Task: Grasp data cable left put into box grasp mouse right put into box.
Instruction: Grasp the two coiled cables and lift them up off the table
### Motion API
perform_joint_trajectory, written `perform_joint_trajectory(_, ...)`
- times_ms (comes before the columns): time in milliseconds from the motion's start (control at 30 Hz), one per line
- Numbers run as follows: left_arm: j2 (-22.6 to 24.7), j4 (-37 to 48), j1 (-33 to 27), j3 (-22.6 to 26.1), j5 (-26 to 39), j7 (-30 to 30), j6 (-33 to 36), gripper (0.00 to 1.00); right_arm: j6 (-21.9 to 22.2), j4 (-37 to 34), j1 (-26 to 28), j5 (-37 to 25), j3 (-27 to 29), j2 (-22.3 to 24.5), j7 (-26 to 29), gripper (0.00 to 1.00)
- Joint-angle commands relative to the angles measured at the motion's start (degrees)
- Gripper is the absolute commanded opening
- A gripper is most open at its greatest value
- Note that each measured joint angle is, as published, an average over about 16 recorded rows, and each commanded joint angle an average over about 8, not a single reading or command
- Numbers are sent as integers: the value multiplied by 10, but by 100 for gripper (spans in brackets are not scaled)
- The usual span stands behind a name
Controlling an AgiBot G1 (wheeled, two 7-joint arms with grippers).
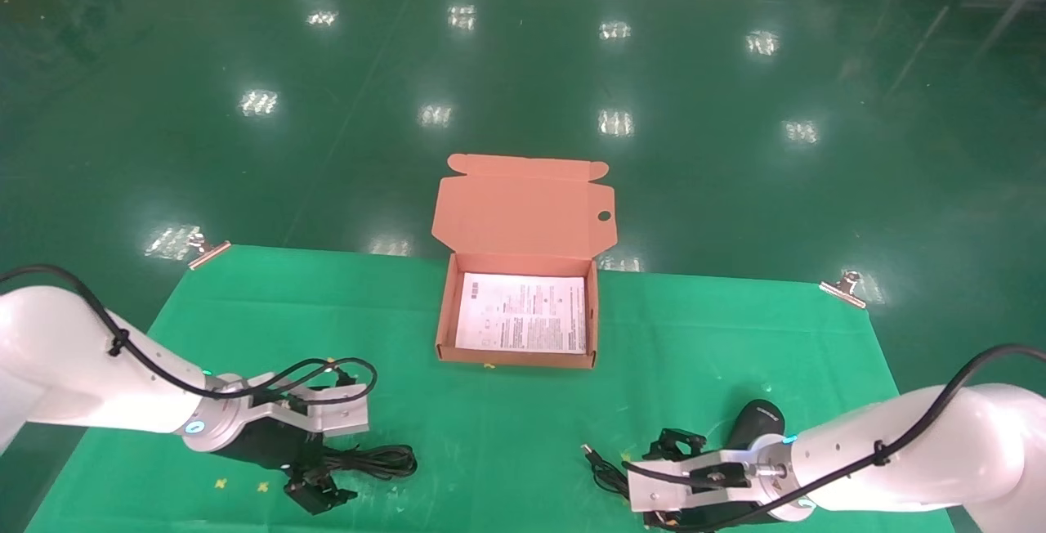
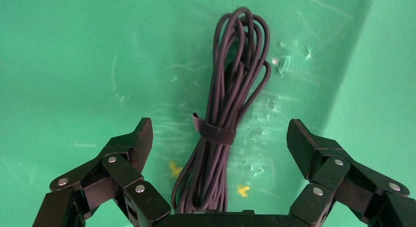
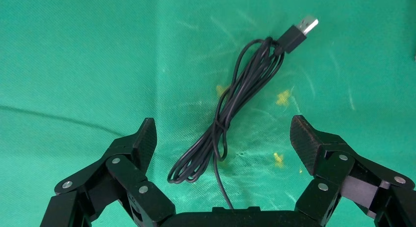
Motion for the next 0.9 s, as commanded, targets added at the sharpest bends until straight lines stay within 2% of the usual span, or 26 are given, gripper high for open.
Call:
perform_joint_trajectory(33,3,16,-1,-4,-7,10,-1,55,8,-9,-2,-2,0,-3,-5,74)
perform_joint_trajectory(167,7,38,-4,-7,-12,21,-4,6,19,-20,-6,-7,-2,-6,-10,24)
perform_joint_trajectory(200,8,41,-4,-8,-12,21,-5,0,20,-22,-7,-7,-2,-6,-10,12)
perform_joint_trajectory(233,8,43,-5,-8,-13,22,-5,0,22,-23,-7,-8,-2,-7,-10,2)
perform_joint_trajectory(267,9,46,-5,-9,-14,23,-6,0,23,-25,-8,-8,-2,-7,-11,0)
perform_joint_trajectory(900,6,30,-3,-6,-11,18,-2,0,16,-15,-6,-5,-1,-4,-9,0)
